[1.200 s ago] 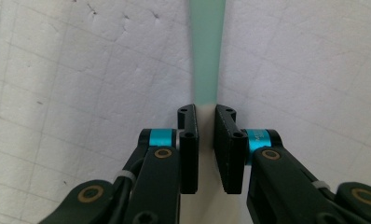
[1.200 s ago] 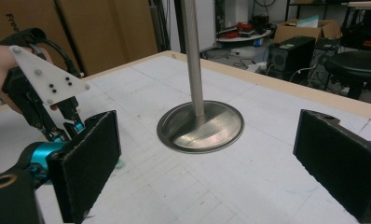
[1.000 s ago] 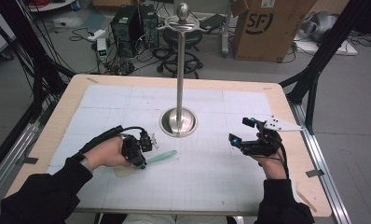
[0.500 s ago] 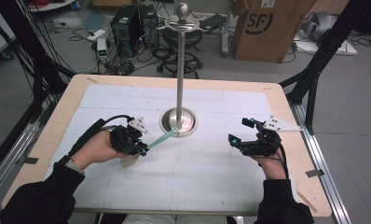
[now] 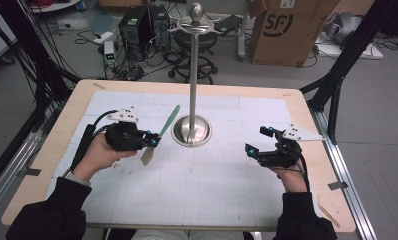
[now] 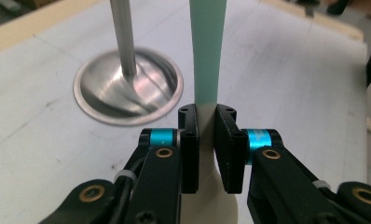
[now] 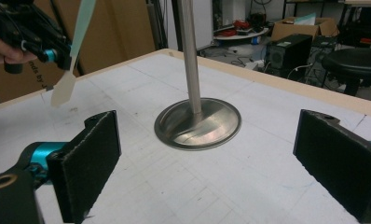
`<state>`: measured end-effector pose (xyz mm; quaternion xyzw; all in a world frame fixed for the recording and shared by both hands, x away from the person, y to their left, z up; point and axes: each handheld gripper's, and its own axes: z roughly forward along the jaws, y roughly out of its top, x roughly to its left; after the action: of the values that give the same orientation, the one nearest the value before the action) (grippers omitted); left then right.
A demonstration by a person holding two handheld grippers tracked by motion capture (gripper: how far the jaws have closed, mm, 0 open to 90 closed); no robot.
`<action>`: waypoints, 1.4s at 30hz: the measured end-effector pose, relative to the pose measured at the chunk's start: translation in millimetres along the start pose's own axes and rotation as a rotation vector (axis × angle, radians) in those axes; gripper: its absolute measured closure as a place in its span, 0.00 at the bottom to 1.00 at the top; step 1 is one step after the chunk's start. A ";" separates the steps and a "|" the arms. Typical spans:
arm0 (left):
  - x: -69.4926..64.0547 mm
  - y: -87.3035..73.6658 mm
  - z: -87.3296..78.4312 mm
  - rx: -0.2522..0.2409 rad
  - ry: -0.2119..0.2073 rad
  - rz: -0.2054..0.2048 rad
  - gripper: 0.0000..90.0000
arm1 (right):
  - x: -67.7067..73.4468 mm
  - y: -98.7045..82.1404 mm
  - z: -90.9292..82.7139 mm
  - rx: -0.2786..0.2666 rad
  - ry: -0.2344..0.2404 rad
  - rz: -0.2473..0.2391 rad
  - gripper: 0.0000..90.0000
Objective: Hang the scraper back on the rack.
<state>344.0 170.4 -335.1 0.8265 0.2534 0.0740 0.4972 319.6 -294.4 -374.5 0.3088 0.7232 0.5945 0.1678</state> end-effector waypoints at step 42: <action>22.7 96.6 -41.9 -0.325 0.070 0.046 0.90 | -2.5 -0.8 -3.2 -0.013 0.001 0.013 0.07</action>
<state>381.1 178.0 -234.3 0.7378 0.2362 0.1541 0.6134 319.3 -298.5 -374.8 0.3121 0.7174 0.6003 0.1658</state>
